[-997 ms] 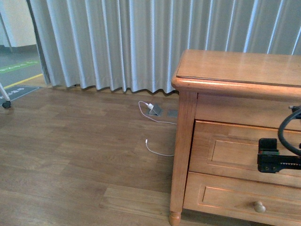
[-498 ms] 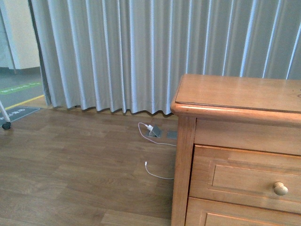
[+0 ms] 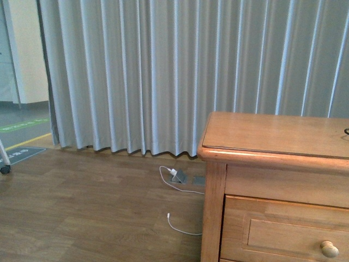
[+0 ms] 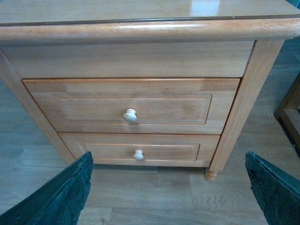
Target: Place pink marker in drawer with both arms
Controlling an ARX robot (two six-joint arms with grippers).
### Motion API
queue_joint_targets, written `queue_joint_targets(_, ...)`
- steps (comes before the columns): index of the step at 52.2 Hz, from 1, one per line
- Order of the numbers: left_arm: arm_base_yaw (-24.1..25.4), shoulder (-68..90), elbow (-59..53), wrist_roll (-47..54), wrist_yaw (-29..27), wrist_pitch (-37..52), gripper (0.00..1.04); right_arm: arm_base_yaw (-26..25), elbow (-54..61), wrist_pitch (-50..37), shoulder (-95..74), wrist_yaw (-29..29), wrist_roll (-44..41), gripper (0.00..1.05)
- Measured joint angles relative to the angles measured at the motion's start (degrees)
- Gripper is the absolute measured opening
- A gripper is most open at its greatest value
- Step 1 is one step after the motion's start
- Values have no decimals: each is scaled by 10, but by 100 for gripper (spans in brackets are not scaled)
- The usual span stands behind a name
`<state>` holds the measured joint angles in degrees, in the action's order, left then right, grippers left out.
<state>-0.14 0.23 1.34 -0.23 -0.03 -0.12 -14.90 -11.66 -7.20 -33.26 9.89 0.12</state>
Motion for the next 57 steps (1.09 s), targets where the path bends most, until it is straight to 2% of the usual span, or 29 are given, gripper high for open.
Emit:
queue_joint_targets(4, 0, 0, 0, 0, 0, 0, 99, -2, 12, -36, 0, 19, 1, 93)
queue_joint_targets(7, 0, 0, 0, 0, 0, 0, 99, 2, 47, -130, 7, 33, 1, 82)
queue_joint_targets(10, 0, 0, 0, 0, 0, 0, 99, 16, 66, -169, 24, 26, 1, 72)
queue_joint_targets(13, 0, 0, 0, 0, 0, 0, 99, 27, 71, -169, 41, 16, 1, 63)
queue_joint_targets(19, 0, 0, 0, 0, 0, 0, 99, 61, 86, -140, 87, -17, 0, 33)
queue_joint_targets(24, 0, 0, 0, 0, 0, 0, 99, 77, 92, -123, 111, -31, 0, 15)
queue_joint_targets(28, 0, 0, 0, 0, 0, 0, 99, 118, 97, -109, 130, -88, 0, 1)
queue_joint_targets(34, 0, 0, 0, 0, 0, 0, 99, 146, 114, -111, 150, -95, -1, 1)
queue_joint_targets(57, 0, 0, 0, 0, 0, 0, 99, 147, 114, -36, 227, -98, -1, 1)
